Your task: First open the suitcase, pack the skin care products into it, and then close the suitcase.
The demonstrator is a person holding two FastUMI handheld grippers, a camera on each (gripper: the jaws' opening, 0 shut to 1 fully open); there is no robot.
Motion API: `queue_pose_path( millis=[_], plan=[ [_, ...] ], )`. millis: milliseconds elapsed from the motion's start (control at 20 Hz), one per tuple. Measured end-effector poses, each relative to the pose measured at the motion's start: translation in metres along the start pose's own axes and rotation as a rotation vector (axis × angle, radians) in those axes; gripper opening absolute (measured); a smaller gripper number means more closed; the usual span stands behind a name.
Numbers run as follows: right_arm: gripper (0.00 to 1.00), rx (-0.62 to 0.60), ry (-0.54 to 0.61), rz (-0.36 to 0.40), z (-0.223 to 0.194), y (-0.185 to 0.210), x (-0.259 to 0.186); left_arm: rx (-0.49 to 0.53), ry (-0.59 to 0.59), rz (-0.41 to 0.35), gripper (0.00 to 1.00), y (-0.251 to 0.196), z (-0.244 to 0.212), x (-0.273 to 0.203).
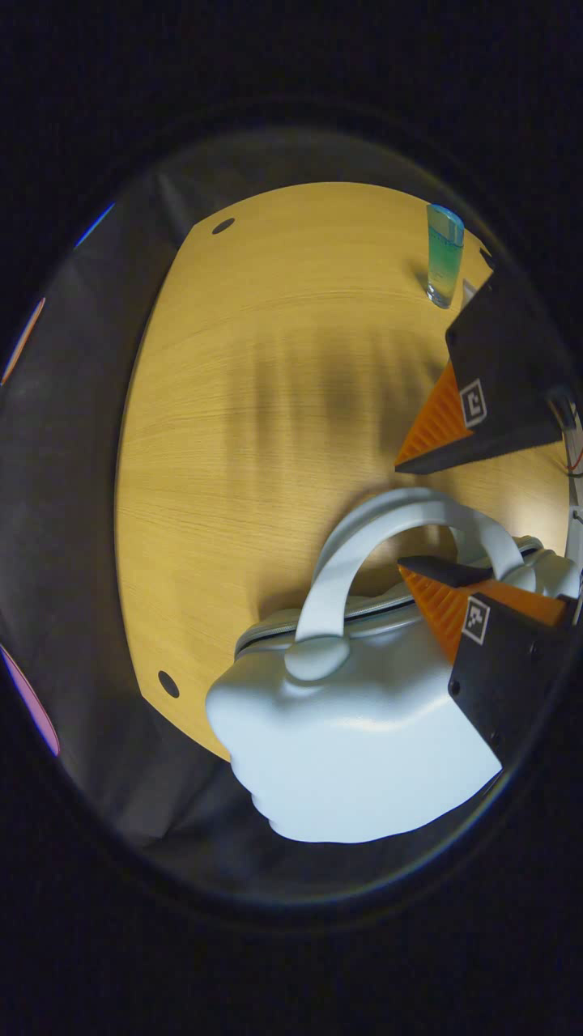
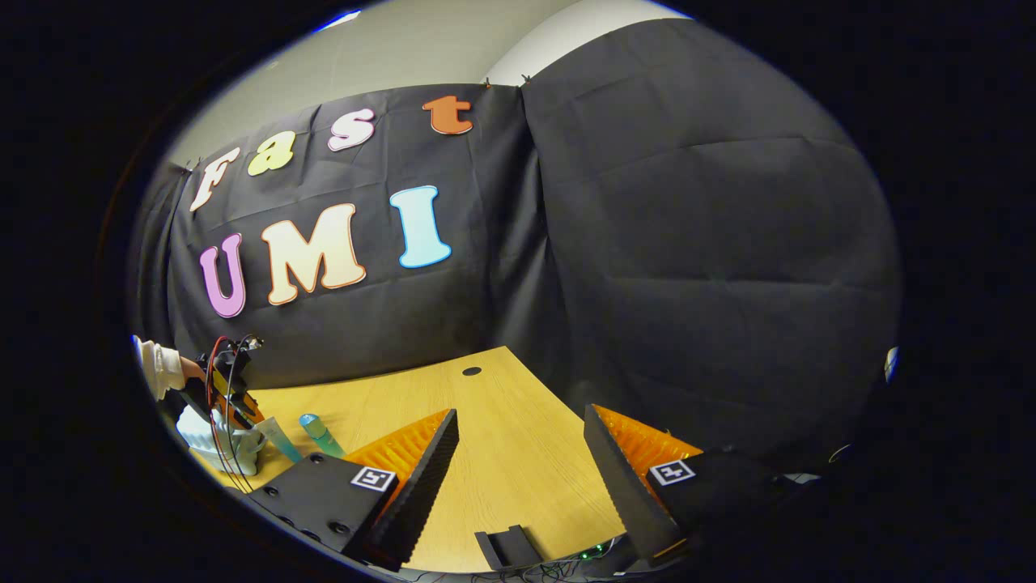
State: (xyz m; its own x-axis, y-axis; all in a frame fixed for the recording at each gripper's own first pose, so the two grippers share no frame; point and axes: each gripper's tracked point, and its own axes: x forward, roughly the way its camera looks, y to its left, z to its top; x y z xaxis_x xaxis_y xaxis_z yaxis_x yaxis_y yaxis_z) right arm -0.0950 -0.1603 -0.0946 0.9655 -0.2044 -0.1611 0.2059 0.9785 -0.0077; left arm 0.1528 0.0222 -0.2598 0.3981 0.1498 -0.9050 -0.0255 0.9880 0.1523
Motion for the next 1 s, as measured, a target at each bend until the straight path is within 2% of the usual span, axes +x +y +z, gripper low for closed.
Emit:
queue_pose_path(
  millis=[100,150,200,300,350,400,550,750,800,1000],
  plan=[
    [0.98,-0.005,0.002,-0.002,-0.001,0.002,0.002,0.001,0.016,-0.004,0.48,0.002,-0.002,0.005],
    [0.98,-0.006,0.004,-0.003,-0.002,0.004,0.002,-0.001,0.025,-0.007,0.37,0.002,-0.003,0.006],
    [0.94,-0.007,0.008,-0.002,-0.003,0.005,0.002,-0.008,0.034,-0.019,0.31,0.001,-0.005,0.009],
    [0.98,-0.01,0.013,0.0,-0.004,0.01,0.003,-0.016,0.059,-0.056,0.3,-0.004,-0.009,0.012],
    [0.98,-0.013,0.012,0.003,-0.003,0.012,0.003,-0.019,0.067,-0.073,0.24,-0.008,-0.01,0.012],
    [0.98,-0.017,0.011,0.006,-0.003,0.016,0.004,-0.021,0.066,-0.069,0.11,-0.008,-0.01,0.012],
    [0.98,-0.025,0.015,0.029,-0.004,0.032,0.007,-0.003,0.066,-0.062,0.06,-0.007,-0.009,0.01],
    [0.98,-0.032,0.019,0.07,-0.005,0.056,0.013,-0.033,0.049,-0.098,0.0,-0.011,-0.003,0.003],
    [0.94,-0.032,0.019,0.082,-0.005,0.063,0.014,-0.033,0.04,-0.105,0.0,-0.012,-0.003,0.0],
    [0.98,-0.041,0.023,0.138,-0.003,0.093,0.02,-0.069,-0.007,-0.161,0.0,-0.018,0.006,-0.017]
  ],
)
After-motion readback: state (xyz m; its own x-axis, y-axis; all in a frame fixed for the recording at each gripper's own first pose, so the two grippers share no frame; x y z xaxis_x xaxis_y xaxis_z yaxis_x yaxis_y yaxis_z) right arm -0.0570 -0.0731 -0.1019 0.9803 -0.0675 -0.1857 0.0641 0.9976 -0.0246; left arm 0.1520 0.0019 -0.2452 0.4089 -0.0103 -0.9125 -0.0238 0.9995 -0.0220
